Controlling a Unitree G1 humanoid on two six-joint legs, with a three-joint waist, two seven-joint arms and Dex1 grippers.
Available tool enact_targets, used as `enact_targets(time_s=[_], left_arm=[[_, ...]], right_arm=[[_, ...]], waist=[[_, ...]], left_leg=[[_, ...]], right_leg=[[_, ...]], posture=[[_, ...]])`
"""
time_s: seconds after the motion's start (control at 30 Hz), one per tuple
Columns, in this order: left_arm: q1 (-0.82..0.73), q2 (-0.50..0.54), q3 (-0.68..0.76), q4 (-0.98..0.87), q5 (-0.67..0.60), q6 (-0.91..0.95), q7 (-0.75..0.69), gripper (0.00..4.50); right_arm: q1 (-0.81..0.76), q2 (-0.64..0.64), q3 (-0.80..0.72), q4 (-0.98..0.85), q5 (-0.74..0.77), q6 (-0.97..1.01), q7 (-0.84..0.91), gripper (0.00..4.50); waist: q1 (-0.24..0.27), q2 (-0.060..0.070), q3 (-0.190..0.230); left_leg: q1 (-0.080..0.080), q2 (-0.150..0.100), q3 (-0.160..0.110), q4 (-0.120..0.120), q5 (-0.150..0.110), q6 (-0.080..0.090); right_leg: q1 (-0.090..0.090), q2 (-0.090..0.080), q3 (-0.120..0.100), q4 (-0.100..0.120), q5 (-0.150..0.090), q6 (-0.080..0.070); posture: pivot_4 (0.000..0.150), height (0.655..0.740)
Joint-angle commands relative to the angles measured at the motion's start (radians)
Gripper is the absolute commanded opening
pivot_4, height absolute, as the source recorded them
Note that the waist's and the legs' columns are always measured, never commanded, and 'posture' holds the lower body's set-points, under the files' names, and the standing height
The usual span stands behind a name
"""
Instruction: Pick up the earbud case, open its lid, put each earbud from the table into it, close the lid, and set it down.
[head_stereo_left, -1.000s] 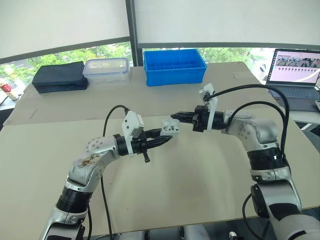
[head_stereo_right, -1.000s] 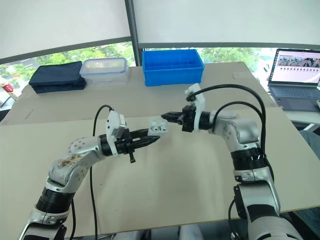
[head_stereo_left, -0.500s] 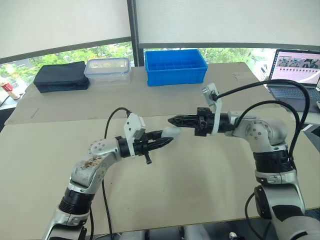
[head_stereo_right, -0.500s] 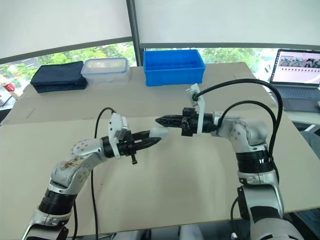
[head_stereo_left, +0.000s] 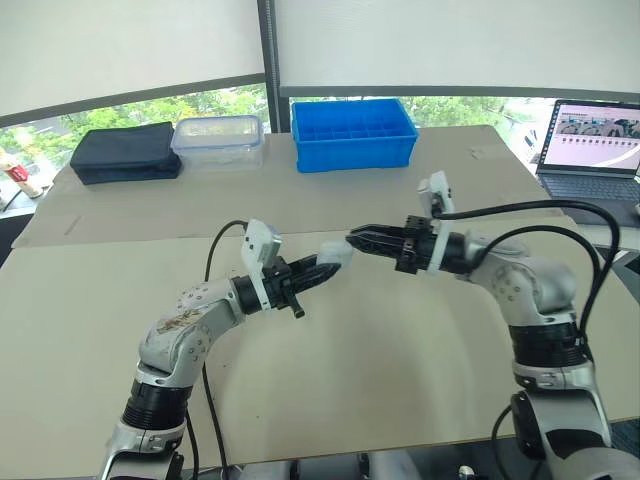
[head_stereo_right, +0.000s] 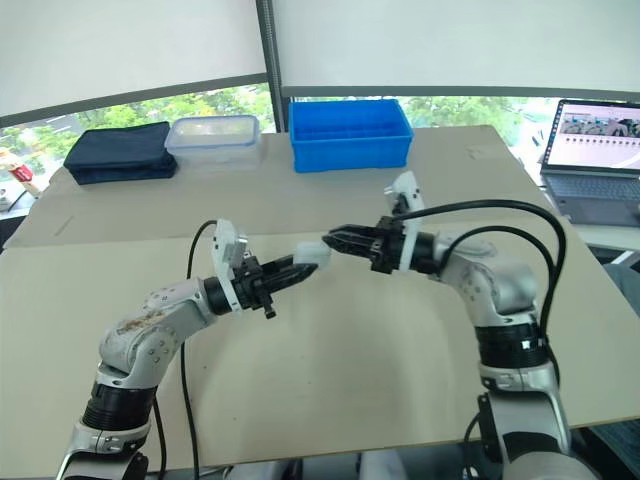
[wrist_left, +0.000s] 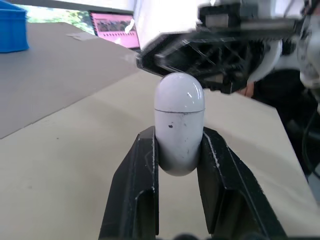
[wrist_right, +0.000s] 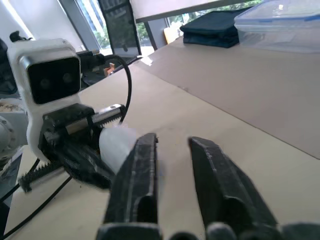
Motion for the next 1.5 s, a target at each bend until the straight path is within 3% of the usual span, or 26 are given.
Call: enact_targets(time_s=[0.03, 0.2, 0.4, 0.67, 0.9, 0.93, 0.97, 1.13, 1.23, 1.4, 1.5], left_arm=[[0.021, -0.039, 0.050, -0.047, -0.120, 0.169, 0.126, 0.55], [-0.039, -0.157, 0.167, 0.062, -0.281, 0.380, 0.337, 0.55], [-0.129, -0.271, 0.262, 0.241, -0.291, 0.488, 0.563, 0.55], [-0.123, -0.278, 0.286, 0.279, -0.268, 0.560, 0.646, 0.55], [-0.063, -0.256, 0.338, 0.198, -0.270, 0.630, 0.718, 3.89], [-0.053, -0.244, 0.345, 0.179, -0.270, 0.641, 0.721, 4.32], [-0.042, -0.232, 0.352, 0.160, -0.271, 0.653, 0.723, 4.45], [0.037, -0.117, 0.418, 0.018, -0.277, 0.720, 0.728, 4.45], [0.075, 0.008, 0.402, -0.034, -0.184, 0.588, 0.691, 4.45], [0.197, 0.391, 0.169, -0.029, 0.177, -0.023, 0.278, 4.45], [0.272, 0.472, 0.112, 0.052, 0.328, -0.239, 0.214, 4.45]], right_arm=[[0.071, -0.091, 0.009, -0.082, -0.052, -0.145, 0.111, 2.69], [0.157, -0.165, 0.034, -0.129, -0.107, -0.312, 0.215, 4.39], [0.186, -0.162, 0.036, -0.132, -0.144, -0.379, 0.201, 4.45], [0.176, -0.134, 0.012, -0.098, -0.143, -0.375, 0.125, 4.45], [0.154, -0.116, 0.025, -0.046, -0.149, -0.399, 0.119, 4.50], [0.150, -0.113, 0.028, -0.036, -0.152, -0.404, 0.121, 4.50], [0.146, -0.110, 0.032, -0.025, -0.156, -0.412, 0.123, 4.50], [0.110, -0.102, 0.038, 0.037, -0.169, -0.435, 0.144, 4.50], [0.085, -0.090, 0.027, 0.083, -0.181, -0.451, 0.127, 4.50], [0.092, -0.075, 0.012, 0.099, -0.205, -0.474, 0.070, 4.50], [0.095, -0.065, -0.009, 0.118, -0.210, -0.461, 0.023, 4.50]], waist=[[0.001, 0.000, 0.000], [-0.002, 0.000, 0.000], [-0.002, 0.000, 0.000], [0.004, 0.000, 0.000], [0.004, 0.000, 0.000], [0.001, 0.000, 0.000], [-0.003, 0.000, 0.000], [-0.022, 0.000, -0.001], [-0.028, 0.000, -0.001], [-0.015, 0.000, -0.001], [-0.001, 0.001, -0.001]], left_leg=[[0.000, 0.000, 0.000, 0.000, 0.000, 0.000], [0.001, 0.000, 0.001, 0.001, -0.001, 0.001], [0.004, 0.000, 0.001, 0.001, 0.001, -0.001], [0.003, 0.000, 0.001, 0.001, 0.004, -0.007], [0.004, 0.000, 0.001, 0.000, 0.004, -0.007], [0.004, 0.000, 0.001, 0.000, 0.004, -0.007], [0.005, 0.000, 0.001, -0.001, 0.004, -0.007], [0.007, 0.002, 0.002, -0.004, 0.004, -0.007], [0.007, 0.002, 0.002, -0.005, 0.004, -0.007], [0.005, 0.001, 0.002, -0.006, 0.006, -0.012], [0.005, 0.000, 0.003, -0.006, 0.005, -0.009]], right_leg=[[0.000, 0.000, 0.000, 0.000, 0.000, 0.000], [0.000, 0.000, 0.001, 0.000, 0.000, 0.000], [0.002, 0.001, 0.001, 0.000, 0.000, 0.000], [0.002, 0.000, 0.002, -0.001, 0.000, 0.000], [0.002, 0.000, 0.002, -0.001, 0.000, 0.000], [0.002, 0.001, 0.002, -0.001, 0.000, 0.000], [0.002, 0.001, 0.002, -0.001, 0.000, 0.000], [0.002, 0.002, 0.004, 0.000, -0.001, -0.002], [0.001, 0.003, 0.004, 0.000, -0.001, -0.002], [-0.002, 0.003, 0.003, 0.000, -0.002, -0.004], [-0.001, 0.000, 0.003, -0.002, -0.002, -0.004]], posture=[[0.150, 0.7400], [0.150, 0.7400], [0.150, 0.7400], [0.150, 0.7400], [0.150, 0.7400], [0.150, 0.7400], [0.150, 0.7400], [0.150, 0.7400], [0.150, 0.7400], [0.150, 0.7400], [0.150, 0.7400]])
